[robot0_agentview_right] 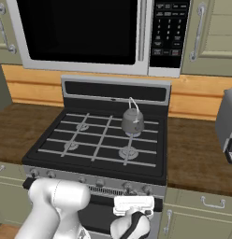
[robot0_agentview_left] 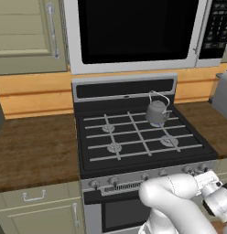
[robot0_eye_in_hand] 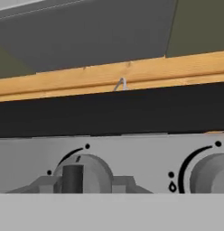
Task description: Turn off the rear right burner of the stove.
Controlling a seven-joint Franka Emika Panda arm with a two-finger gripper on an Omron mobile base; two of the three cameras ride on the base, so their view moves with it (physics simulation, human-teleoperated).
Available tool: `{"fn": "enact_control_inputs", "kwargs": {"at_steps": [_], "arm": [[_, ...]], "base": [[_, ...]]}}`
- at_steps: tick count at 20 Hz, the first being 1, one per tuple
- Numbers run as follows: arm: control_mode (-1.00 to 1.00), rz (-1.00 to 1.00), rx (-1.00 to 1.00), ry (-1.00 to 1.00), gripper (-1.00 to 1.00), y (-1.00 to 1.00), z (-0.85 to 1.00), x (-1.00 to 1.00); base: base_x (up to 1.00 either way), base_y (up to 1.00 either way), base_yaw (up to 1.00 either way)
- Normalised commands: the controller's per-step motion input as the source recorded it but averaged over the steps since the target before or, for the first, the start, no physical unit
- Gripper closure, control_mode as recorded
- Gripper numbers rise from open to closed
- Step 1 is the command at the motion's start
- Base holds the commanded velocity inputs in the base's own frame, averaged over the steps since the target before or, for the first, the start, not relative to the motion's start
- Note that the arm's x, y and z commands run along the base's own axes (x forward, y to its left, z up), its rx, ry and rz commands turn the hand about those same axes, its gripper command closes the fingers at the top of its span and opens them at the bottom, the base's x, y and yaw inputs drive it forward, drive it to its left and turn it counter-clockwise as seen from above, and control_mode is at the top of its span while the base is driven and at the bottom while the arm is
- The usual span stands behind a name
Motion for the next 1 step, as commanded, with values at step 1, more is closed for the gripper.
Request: {"fn": "enact_control_inputs", "kwargs": {"at_steps": [1], "arm": [[-1.00, 0.00, 0.00, 0.00, 1.00, 0.00, 0.00, 0.00]], "base": [[0.00, 0.00, 0.00]]}}
